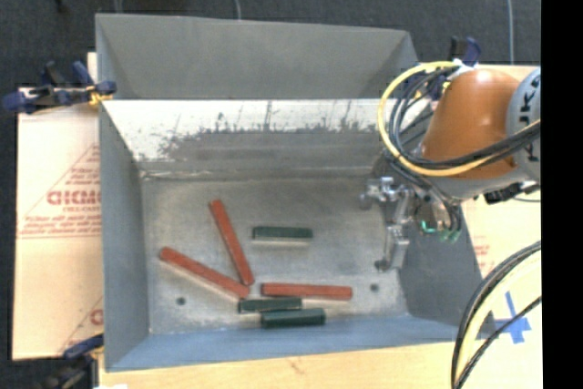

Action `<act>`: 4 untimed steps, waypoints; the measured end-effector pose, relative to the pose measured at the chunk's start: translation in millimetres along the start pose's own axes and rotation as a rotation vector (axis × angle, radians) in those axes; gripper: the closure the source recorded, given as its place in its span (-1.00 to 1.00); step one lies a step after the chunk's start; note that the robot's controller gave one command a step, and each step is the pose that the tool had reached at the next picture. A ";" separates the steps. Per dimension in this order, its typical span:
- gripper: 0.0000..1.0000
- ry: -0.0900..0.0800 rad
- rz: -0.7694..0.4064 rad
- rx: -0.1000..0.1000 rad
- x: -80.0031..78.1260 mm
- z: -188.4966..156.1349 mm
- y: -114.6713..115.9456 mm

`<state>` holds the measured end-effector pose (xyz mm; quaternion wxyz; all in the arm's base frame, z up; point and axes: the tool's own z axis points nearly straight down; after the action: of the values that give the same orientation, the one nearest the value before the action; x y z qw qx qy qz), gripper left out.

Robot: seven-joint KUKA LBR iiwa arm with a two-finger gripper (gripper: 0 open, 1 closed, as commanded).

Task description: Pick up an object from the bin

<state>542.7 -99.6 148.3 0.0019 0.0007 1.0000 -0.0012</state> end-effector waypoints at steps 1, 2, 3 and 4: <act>1.00 0.000 0.009 -0.001 52.8 74.1 36.7; 1.00 0.001 0.008 0.000 52.9 74.2 36.4; 1.00 0.003 0.008 -0.001 53.0 72.6 36.2; 1.00 -0.005 -0.062 0.000 36.9 33.5 34.8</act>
Offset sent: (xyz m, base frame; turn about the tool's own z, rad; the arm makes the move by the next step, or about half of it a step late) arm 0.0000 0.0000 0.0000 0.0000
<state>506.0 -64.8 114.5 0.0041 -0.0304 0.9995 -0.0014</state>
